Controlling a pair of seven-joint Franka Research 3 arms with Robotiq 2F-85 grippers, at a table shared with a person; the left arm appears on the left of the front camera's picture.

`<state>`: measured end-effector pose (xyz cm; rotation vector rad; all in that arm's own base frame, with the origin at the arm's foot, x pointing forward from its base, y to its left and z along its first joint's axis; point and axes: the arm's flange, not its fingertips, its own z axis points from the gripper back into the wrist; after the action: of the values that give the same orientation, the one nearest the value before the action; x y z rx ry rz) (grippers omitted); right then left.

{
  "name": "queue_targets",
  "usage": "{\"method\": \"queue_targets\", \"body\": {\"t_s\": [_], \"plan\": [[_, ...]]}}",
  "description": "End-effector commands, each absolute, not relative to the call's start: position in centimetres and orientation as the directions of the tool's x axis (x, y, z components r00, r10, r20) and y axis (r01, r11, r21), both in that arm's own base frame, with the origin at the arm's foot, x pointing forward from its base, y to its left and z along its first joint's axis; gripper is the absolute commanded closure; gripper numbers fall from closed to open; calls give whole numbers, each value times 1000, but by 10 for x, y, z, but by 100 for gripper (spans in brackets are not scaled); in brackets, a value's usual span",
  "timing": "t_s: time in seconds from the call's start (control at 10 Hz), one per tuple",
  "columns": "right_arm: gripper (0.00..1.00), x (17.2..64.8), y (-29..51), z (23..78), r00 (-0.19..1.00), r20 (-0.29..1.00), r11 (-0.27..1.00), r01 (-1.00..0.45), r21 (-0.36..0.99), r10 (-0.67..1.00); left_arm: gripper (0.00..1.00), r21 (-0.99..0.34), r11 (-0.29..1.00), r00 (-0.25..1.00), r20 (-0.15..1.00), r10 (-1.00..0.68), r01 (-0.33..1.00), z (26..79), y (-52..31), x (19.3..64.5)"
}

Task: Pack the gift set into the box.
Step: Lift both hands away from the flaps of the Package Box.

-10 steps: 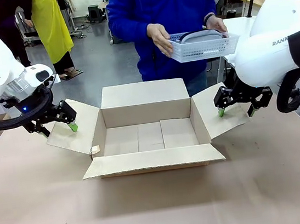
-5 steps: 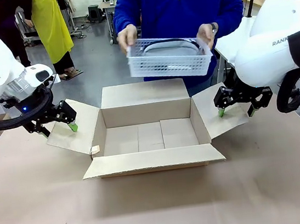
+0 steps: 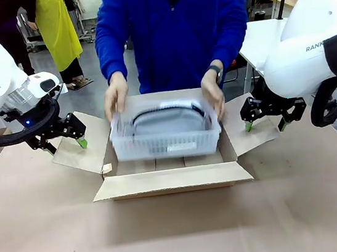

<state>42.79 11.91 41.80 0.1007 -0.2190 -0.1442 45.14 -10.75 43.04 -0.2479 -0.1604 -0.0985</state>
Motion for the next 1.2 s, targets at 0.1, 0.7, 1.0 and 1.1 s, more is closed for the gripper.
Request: {"method": "queue_targets", "body": {"t_s": [0.1, 0.7, 1.0, 1.1], "plan": [[0, 429, 120, 423, 964, 208, 985, 145, 96, -162, 0, -219, 970, 983, 170, -71, 108, 432, -106, 450], [0, 429, 120, 423, 964, 208, 985, 145, 96, -162, 0, -219, 970, 983, 170, -71, 108, 432, -106, 450], [0, 412, 90, 454, 957, 285, 932, -54, 358, -54, 0, -449, 855, 954, 257, -153, 258, 493, -58, 415], [0, 398, 60, 469, 953, 302, 861, -137, 489, -21, 0, -548, 775, 943, 273, -191, 316, 507, -35, 401]]}}
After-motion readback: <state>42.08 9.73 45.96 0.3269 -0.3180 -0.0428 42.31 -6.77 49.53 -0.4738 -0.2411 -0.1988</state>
